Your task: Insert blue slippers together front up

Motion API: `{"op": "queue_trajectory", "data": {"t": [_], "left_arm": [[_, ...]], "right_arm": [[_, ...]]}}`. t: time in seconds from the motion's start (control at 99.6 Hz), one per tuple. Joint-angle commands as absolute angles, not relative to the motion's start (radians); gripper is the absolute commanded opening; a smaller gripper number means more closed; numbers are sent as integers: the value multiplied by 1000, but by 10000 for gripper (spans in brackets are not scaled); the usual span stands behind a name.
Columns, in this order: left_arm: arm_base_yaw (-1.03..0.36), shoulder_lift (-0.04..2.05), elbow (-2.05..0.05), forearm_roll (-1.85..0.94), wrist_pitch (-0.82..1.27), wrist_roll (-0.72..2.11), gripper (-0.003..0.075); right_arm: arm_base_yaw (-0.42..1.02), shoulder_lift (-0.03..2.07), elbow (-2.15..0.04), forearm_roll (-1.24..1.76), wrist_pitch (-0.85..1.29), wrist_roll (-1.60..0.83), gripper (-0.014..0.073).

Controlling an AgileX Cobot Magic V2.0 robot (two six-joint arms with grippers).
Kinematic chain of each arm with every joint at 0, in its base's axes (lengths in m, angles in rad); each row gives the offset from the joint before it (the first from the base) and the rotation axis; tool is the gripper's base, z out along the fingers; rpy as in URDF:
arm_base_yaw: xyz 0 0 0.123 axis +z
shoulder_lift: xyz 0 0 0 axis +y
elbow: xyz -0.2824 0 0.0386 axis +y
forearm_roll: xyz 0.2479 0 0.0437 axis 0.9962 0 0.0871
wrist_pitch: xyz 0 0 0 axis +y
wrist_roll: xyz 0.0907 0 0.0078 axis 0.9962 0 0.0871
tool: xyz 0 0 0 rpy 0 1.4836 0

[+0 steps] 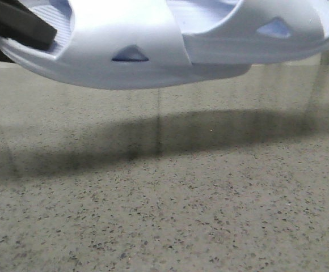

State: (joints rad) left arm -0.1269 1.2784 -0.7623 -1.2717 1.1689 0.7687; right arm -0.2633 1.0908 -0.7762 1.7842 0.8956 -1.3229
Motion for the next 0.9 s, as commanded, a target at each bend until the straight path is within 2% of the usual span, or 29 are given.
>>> {"op": "queue_trajectory", "data": {"t": [0.0,0.412,0.893], "left_arm": [[-123,1315,-800,-1390,1257,813,16],[-92,1420,-800,-1407,1268,851,16],[-161,1420,-800,-1385,1268,838,16]], "right_arm": [[-268,1072,-809,1870,934,-1335,449],[-260,1072,-809,1870,934,-1335,449],[-260,1072,-809,1870,930,-1335,446]]}}
